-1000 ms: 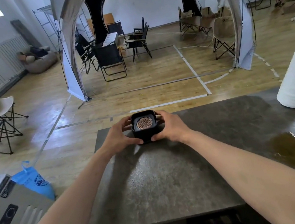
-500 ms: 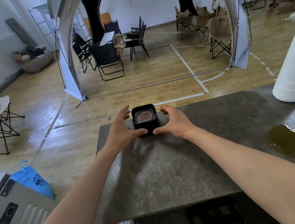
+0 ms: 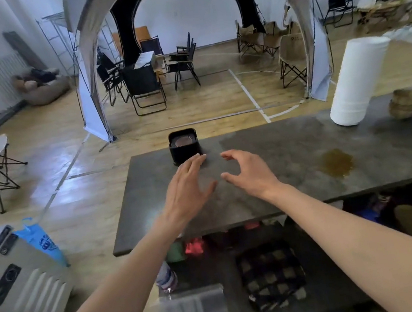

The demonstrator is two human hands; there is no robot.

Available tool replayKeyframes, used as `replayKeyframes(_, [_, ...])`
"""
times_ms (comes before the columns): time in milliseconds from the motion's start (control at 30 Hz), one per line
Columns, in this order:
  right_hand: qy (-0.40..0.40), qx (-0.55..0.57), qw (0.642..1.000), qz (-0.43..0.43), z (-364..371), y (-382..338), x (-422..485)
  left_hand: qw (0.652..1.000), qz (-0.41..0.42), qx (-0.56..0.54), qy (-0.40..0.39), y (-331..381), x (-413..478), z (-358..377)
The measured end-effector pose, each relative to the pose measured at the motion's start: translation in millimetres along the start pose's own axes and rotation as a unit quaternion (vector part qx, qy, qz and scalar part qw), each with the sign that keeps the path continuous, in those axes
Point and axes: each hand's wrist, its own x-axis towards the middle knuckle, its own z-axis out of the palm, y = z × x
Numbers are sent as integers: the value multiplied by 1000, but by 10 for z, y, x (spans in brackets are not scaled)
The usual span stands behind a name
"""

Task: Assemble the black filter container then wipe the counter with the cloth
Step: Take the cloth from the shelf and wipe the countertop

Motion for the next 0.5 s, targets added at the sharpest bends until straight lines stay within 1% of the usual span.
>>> replayKeyframes(133, [-2,-4,1000,-25,-228,167,-477,1000,-20,-2,21,463,-352,136])
replayKeyframes(333, [13,-5,999,-40,-427,480,-1281,995,-46,9,83,1083,-1009,359])
replayKeyframes(400, [17,3,999,-36,-417,556,-1513,996,-59,6,72,1212,-1231,437])
replayKeyframes(500, [5,2,999,-32,-326,691,-1790,997,-67,6,29,1254,-1542,617])
